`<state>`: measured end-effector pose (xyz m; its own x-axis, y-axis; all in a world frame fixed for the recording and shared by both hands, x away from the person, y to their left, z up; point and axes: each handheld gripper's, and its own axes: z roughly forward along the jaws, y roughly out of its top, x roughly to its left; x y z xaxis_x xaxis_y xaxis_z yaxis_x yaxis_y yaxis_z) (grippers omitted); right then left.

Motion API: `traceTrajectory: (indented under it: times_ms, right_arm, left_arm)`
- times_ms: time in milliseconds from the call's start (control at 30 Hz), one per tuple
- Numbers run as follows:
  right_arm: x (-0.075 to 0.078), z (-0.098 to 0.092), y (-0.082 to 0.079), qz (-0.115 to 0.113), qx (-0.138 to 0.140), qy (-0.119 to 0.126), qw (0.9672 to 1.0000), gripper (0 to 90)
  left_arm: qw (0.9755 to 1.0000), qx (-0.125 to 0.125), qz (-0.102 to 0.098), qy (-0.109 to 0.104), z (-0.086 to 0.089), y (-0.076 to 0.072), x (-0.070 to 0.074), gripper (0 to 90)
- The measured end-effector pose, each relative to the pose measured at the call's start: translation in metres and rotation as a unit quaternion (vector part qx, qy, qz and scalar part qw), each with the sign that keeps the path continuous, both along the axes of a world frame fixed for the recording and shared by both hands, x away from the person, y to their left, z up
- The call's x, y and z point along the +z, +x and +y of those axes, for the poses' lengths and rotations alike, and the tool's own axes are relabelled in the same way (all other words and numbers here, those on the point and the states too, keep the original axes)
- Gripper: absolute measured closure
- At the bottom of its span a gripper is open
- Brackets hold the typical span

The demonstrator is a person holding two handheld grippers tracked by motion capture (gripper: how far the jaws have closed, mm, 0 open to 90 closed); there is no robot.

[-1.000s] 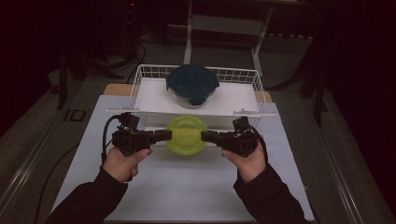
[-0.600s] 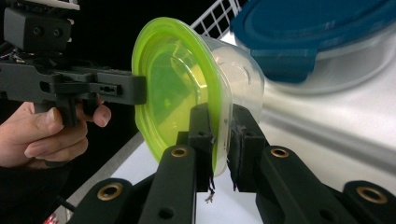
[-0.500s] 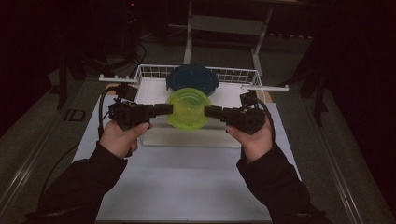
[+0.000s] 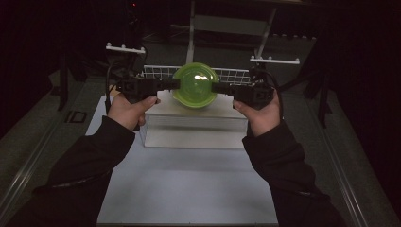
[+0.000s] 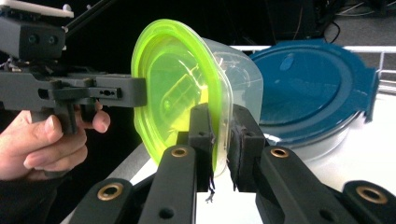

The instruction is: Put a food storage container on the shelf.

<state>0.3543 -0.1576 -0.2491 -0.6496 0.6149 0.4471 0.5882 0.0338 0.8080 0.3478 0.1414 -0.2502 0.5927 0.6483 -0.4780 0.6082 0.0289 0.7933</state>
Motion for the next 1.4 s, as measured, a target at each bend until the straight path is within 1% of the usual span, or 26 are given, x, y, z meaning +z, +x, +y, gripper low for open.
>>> traceTrajectory:
  times_ms: [33,100,133,167,200,267,333,400,433,467,500,567,667,733,767,800,833,867,900,933,967,1000,1067,1233,1267,1400]
  right_arm:
    - [0.002,0.0,0.006,0.003,-0.005,0.003,1.0,80.9]
    - [0.003,-0.001,0.011,0.008,-0.012,0.003,0.9999,80.9]
    - [0.003,-0.001,0.011,0.008,-0.012,0.003,0.9999,80.9]
    - [0.002,-0.002,0.018,0.017,-0.015,0.006,0.9997,80.9]
    - [0.001,-0.002,0.02,0.021,-0.016,0.008,0.9996,80.9]
    - [0.001,-0.002,0.022,0.023,-0.019,0.006,0.9995,80.9]
    - [-0.002,-0.002,0.029,0.034,-0.021,0.005,0.9992,80.8]
    - [-0.003,-0.002,0.031,0.038,-0.021,0.005,0.999,80.8]
    - [-0.005,-0.001,0.035,0.045,-0.022,0.006,0.9987,80.8]
    - [-0.006,-0.001,0.037,0.046,-0.022,0.005,0.9987,80.8]
    - [-0.006,-0.001,0.038,0.049,-0.021,0.004,0.9986,80.7]
    - [-0.007,-0.002,0.041,0.051,-0.02,0.009,0.9985,80.6]
    - [-0.007,-0.001,0.044,0.052,-0.019,0.007,0.9985,80.6]
    - [-0.007,0.0,0.046,0.052,-0.023,0.007,0.9984,80.3]
    - [-0.006,0.001,0.049,0.057,-0.021,0.01,0.9981,79.8]
    - [-0.006,0.001,0.049,0.057,-0.021,0.01,0.9981,79.8]
    - [-0.006,0.001,0.051,0.063,-0.018,0.013,0.9978,79.2]
    - [-0.006,0.002,0.053,0.064,-0.018,0.011,0.9977,78.3]
    - [-0.005,0.002,0.054,0.065,-0.019,0.012,0.9976,76.1]
    - [-0.005,0.002,0.054,0.065,-0.019,0.012,0.9976,76.1]
    - [-0.005,0.003,0.057,0.065,-0.023,0.013,0.9976,75.2]
    - [-0.005,0.003,0.058,0.065,-0.025,0.011,0.9975,75.2]
    - [-0.005,0.004,0.062,0.066,-0.03,0.01,0.9973,74.6]
    - [-0.004,0.005,0.067,0.067,-0.035,0.01,0.997,74.3]
    - [-0.003,0.006,0.073,0.077,-0.038,0.011,0.9963,74.1]
    - [-0.004,0.007,0.079,0.08,-0.046,0.008,0.9957,70.6]
  left_arm:
    - [1.0,0.003,0.002,-0.001,-0.001,0.004,0.001,80.0]
    - [1.0,0.006,0.004,0.003,-0.003,0.011,0.003,79.9]
    - [0.9999,0.006,0.007,0.005,-0.004,0.014,0.004,79.9]
    - [0.9999,0.006,0.011,0.007,-0.005,0.018,0.004,79.9]
    - [0.9998,0.008,0.014,0.007,-0.005,0.021,0.004,79.8]
    - [0.9997,0.01,0.019,0.009,-0.006,0.025,0.002,79.8]
    - [0.9994,0.014,0.03,0.009,-0.007,0.032,-0.001,79.7]
    - [0.9993,0.015,0.034,0.01,-0.007,0.034,-0.002,79.7]
    - [0.9992,0.016,0.035,0.008,-0.007,0.035,-0.003,79.6]
    - [0.9989,0.013,0.044,0.005,-0.006,0.039,-0.005,79.5]
    - [0.9988,0.013,0.047,0.002,-0.005,0.041,-0.006,79.5]
    - [0.9988,0.011,0.048,0.0,-0.005,0.042,-0.006,79.3]
    - [0.9987,0.017,0.048,0.001,-0.005,0.045,-0.006,79.1]
    - [0.9986,0.019,0.05,-0.001,-0.004,0.048,-0.006,78.8]
    - [0.9983,0.024,0.054,-0.005,-0.003,0.05,-0.006,78.6]
    - [0.9983,0.024,0.054,-0.005,-0.003,0.05,-0.006,78.4]
    - [0.9983,0.025,0.052,-0.005,-0.003,0.051,-0.006,78.4]
    - [0.9982,0.026,0.053,-0.009,-0.003,0.053,-0.006,77.6]
    - [0.9982,0.026,0.053,-0.009,-0.003,0.053,-0.006,77.1]
    - [0.9981,0.026,0.055,-0.009,-0.003,0.054,-0.006,77.1]
    - [0.9981,0.027,0.056,-0.007,-0.003,0.055,-0.006,75.6]
    - [0.9976,0.031,0.061,0.004,-0.004,0.058,-0.007,74.7]
    - [0.9975,0.033,0.062,0.004,-0.004,0.059,-0.007,74.1]
    - [0.9975,0.036,0.061,0.002,-0.004,0.064,-0.008,72.9]
    - [0.9972,0.039,0.064,-0.003,-0.003,0.067,-0.008,71.6]
    - [0.9968,0.039,0.069,-0.009,-0.003,0.071,-0.01,66.7]
